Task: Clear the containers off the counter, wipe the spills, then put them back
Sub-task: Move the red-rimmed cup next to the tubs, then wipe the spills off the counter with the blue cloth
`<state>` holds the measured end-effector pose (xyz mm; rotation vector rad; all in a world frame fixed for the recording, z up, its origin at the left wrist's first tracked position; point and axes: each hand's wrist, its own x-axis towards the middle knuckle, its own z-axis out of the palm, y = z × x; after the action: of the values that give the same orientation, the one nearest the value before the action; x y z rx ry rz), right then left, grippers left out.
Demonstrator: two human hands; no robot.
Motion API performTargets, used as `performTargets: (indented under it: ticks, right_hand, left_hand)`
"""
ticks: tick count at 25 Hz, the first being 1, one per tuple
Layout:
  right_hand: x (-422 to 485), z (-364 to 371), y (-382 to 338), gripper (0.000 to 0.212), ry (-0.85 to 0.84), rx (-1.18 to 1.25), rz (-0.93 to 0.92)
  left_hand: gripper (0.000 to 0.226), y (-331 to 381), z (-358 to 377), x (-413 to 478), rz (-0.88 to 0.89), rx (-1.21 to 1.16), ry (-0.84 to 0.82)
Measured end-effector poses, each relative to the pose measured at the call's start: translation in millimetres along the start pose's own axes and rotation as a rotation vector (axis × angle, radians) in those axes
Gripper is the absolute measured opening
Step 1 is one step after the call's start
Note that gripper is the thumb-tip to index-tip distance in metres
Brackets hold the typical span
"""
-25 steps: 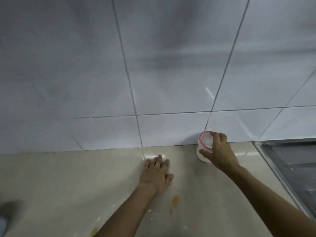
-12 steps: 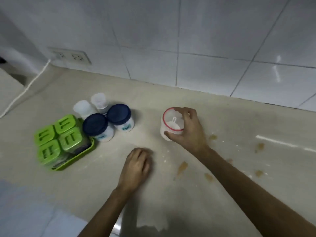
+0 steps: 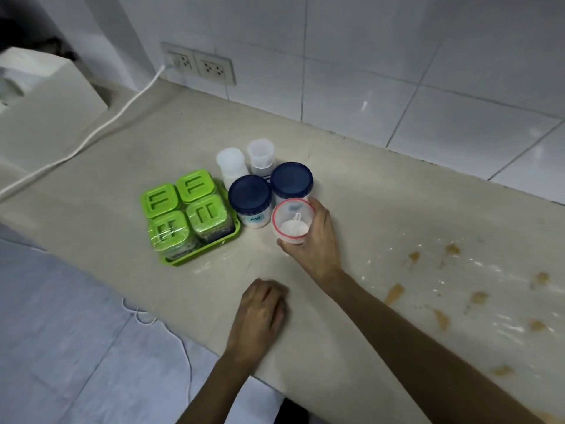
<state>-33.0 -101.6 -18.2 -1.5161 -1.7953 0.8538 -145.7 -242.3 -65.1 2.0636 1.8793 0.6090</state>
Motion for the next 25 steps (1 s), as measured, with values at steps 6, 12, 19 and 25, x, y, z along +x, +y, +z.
performTargets:
  ticks: [6,12,19,25]
  right_hand:
    - [-13,-4,2,0.11,-0.08,-0.064,-0.018]
    - [-167,-107,83,0.075,-0.022,-0.227,0.12]
    - [-312,-210,153,0.066,0.174,-0.305,0.378]
    - [-376,-314,228,0.053,0.26,-0.53,0.321]
  left_hand:
    - [0.023,4,-3,1,0.094,-0.055,-0.026]
    - [0.029,70,28,-10,0.299,-0.143,-0.167]
    - [0.04,186,83,-28,0.598,-0.121,-0.286]
    - [0.032,292,127,-38,0.738,-0.077,-0.354]
